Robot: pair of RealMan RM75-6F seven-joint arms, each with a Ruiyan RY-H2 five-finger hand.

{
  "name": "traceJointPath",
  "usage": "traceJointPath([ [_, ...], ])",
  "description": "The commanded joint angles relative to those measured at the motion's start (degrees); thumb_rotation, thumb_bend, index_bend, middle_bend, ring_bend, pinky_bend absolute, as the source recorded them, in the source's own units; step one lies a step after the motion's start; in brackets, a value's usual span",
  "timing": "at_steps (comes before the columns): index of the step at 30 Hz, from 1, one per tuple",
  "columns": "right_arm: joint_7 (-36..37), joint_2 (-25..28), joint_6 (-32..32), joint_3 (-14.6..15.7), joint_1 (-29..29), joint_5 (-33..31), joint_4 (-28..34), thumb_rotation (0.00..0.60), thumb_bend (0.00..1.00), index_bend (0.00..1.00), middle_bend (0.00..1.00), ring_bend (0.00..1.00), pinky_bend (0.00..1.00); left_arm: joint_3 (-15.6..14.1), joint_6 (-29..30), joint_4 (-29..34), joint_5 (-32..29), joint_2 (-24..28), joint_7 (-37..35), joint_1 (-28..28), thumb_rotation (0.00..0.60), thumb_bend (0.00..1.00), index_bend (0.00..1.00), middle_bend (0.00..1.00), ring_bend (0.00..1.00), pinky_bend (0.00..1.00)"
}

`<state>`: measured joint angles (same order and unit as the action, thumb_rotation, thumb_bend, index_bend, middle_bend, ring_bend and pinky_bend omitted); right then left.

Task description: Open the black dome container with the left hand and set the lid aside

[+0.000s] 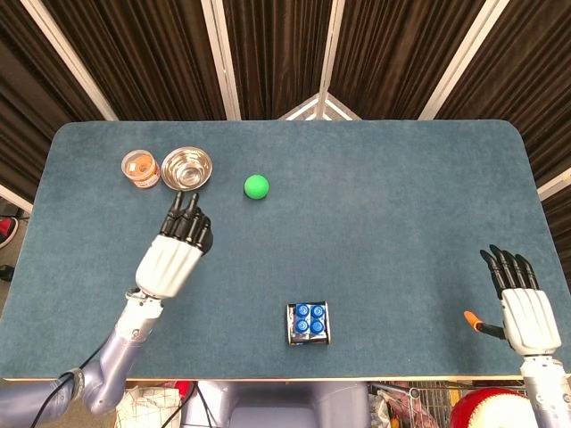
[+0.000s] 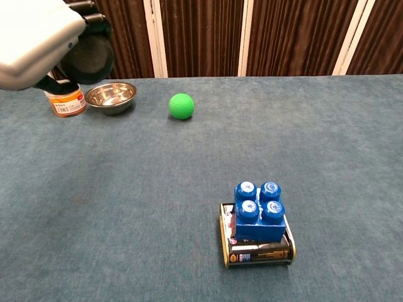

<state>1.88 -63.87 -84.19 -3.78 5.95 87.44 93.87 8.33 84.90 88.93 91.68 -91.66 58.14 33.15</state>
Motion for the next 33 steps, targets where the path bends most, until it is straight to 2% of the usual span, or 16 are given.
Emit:
traceJointPath([
  [1, -0.04, -0.21, 0.47, -0.15, 0.29, -0.32, -0.3, 0.6, 0.18, 0.03, 0.0, 0.0, 0.0, 3.87, -9.83, 23.64, -21.0, 4.55, -25.34, -3.29, 0.6, 0.36, 0.44, 0.42, 0.0, 0.0],
  [5, 0.01, -0.31, 0.48, -0.22, 0.33, -0.42, -0.45, 0.6, 0.18, 0.03, 0.0, 0.0, 0.0, 9.31, -23.7, 38.05, -38.61, 14.56, -45.18, -3.02, 0.6, 0.36, 0.44, 0.41, 0.0, 0.0],
  [8, 0.08, -0.15, 0.57, -0.35, 0.44, -0.54, -0.34, 0.6, 0.18, 0.03, 0.0, 0.0, 0.0, 16.0, -39.11, 43.98, -51.5, 24.23, -64.2, -2.76, 0.6, 0.36, 0.44, 0.41, 0.0, 0.0],
  [11, 0.08, 0.01, 0.69, -0.35, 0.51, -0.55, -0.15, 0.6, 0.18, 0.03, 0.0, 0.0, 0.0, 21.28, -49.01, 43.59, -54.03, 30.45, -74.31, -3.86, 0.6, 0.36, 0.44, 0.41, 0.0, 0.0],
  [13, 0.02, 0.06, 0.67, -0.29, 0.48, -0.5, -0.02, 0.6, 0.18, 0.03, 0.0, 0.0, 0.0, 24.73, -53.82, 41.6, -50.86, 33.97, -78.77, -6.1, 0.6, 0.36, 0.44, 0.41, 0.0, 0.0],
  [15, 0.09, -0.01, 0.52, -0.25, 0.42, -0.43, -0.1, 0.6, 0.18, 0.03, 0.0, 0.0, 0.0, 26.17, -55.3, 40.4, -46.72, 35.17, -80.88, -8.3, 0.6, 0.36, 0.44, 0.41, 0.0, 0.0],
  [17, 0.05, -0.1, 0.59, -0.23, 0.46, -0.43, -0.17, 0.6, 0.18, 0.03, 0.0, 0.0, 0.0, 25.07, -53.62, 38.69, -40.71, 35.16, -79.0, -9.87, 0.6, 0.36, 0.44, 0.41, 0.0, 0.0],
  [19, -0.09, -0.18, 0.71, -0.18, 0.51, -0.43, -0.14, 0.6, 0.18, 0.03, 0.0, 0.0, 0.0, 22.27, -49.15, 36.68, -35.05, 33.76, -73.89, -10.44, 0.6, 0.36, 0.45, 0.41, 0.0, 0.0],
  [21, -0.32, -0.26, 0.78, -0.06, 0.55, -0.27, -0.03, 0.6, 0.19, 0.03, 0.0, 0.0, 0.0, 17.47, -40.52, 32.33, -27.6, 29.79, -62.27, -10.27, 0.6, 0.36, 0.45, 0.41, 0.0, 0.0],
  [22, -0.38, -0.28, 0.79, -0.01, 0.56, -0.19, 0.02, 0.6, 0.19, 0.03, 0.0, 0.0, 0.0, 16.19, -37.7, 30.95, -25.72, 28.19, -58.56, -10.19, 0.6, 0.36, 0.45, 0.41, 0.0, 0.0],
  [23, -0.44, -0.31, 0.79, 0.06, 0.56, -0.08, 0.1, 0.6, 0.18, 0.03, 0.0, 0.0, 0.0, 14.02, -31.35, 26.59, -20.21, 24.86, -48.6, -9.92, 0.6, 0.36, 0.45, 0.41, 0.0, 0.0],
  [25, -0.56, -0.34, 0.78, 0.09, 0.55, -0.08, 0.13, 0.6, 0.18, 0.03, 0.0, 0.0, 0.0, 11.9, -24.78, 22.32, -15.33, 19.96, -39.9, -9.85, 0.6, 0.36, 0.45, 0.41, 0.0, 0.0],
  [26, -0.65, -0.37, 0.8, 0.08, 0.54, -0.16, 0.12, 0.6, 0.18, 0.03, 0.0, 0.0, 0.0, 10.39, -19.55, 17.6, -10.36, 15.92, -32.43, -9.54, 0.6, 0.36, 0.45, 0.41, 0.0, 0.0],
  [29, -0.72, -0.39, 0.87, 0.08, 0.53, -0.33, 0.11, 0.6, 0.18, 0.03, 0.0, 0.0, 0.0, 8.54, -10.98, 7.61, -0.18, 9.69, -21.79, -8.36, 0.6, 0.37, 0.45, 0.41, 0.0, 0.0],
  [33, -0.73, -0.4, 0.87, 0.16, 0.52, -0.24, 0.19, 0.6, 0.18, 0.03, 0.0, 0.0, 0.0, 7.61, -5.38, 0.03, 7.69, 6.71, -17.03, -7.0, 0.6, 0.37, 0.45, 0.42, 0.0, 0.0],
])
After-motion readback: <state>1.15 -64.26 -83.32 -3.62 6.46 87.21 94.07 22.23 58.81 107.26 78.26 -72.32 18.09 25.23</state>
